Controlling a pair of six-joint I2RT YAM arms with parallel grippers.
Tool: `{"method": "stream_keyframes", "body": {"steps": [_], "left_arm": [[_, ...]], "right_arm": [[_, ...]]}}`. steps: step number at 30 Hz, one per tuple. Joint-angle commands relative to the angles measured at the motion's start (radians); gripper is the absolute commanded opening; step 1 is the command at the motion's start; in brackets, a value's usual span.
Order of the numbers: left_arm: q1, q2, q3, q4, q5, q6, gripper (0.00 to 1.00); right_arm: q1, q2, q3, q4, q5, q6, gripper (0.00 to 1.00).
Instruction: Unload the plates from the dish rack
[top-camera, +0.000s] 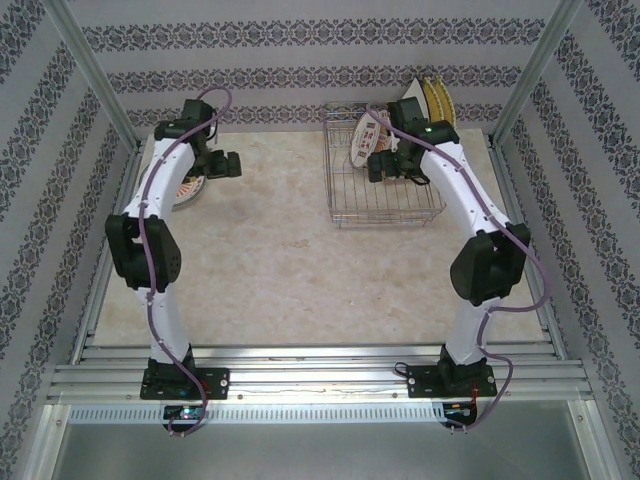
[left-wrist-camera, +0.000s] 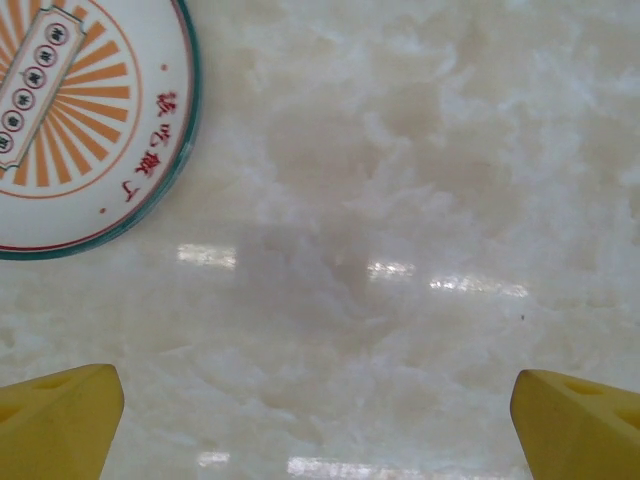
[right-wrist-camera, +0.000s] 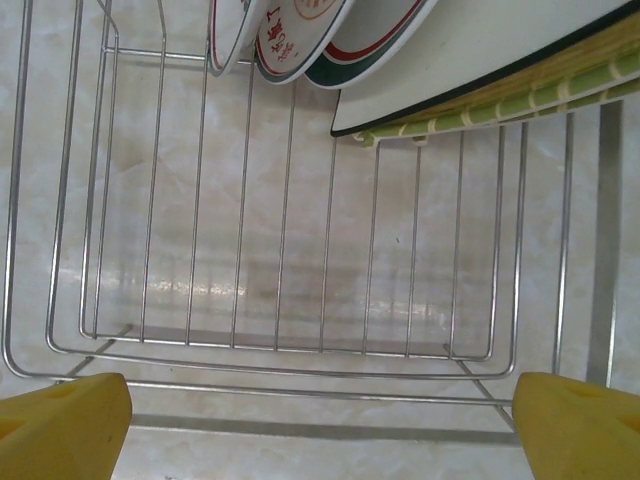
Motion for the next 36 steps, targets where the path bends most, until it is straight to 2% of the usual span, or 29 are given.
{"method": "stream_keyframes", "body": {"steps": [1, 7, 11, 24, 30, 36], "left_arm": [[-0.032, 0.051, 0.089, -0.156, -0.060, -0.022, 1.00], [-0.075, 0.138, 0.225, -0.237, -0.081, -0.031, 1.00], [-0.084, 0.144, 0.222, -0.199, -0.092, -0.034, 1.00], [-0.091, 0.185, 0.244, -0.186, -0.064, -0.022, 1.00], [-0.090, 0.188, 0.246, -0.186, -0.067, -0.016, 1.00], [-0.091, 0.187, 0.249, -0.189, -0.072, -0.012, 1.00]], "right_arm": [[0.013, 0.033, 0.053, 0.005, -0.006, 0.030, 0.98], [0.010, 0.065, 0.086, 0.003, -0.015, 0.046, 0.98], [0.013, 0.095, 0.120, 0.030, -0.010, 0.053, 0.98], [0.044, 0.290, 0.390, -0.033, 0.048, 0.087, 0.98], [0.045, 0.385, 0.514, 0.015, 0.140, 0.082, 0.93], [0.043, 0.524, 0.700, 0.018, 0.128, 0.068, 0.82]]}}
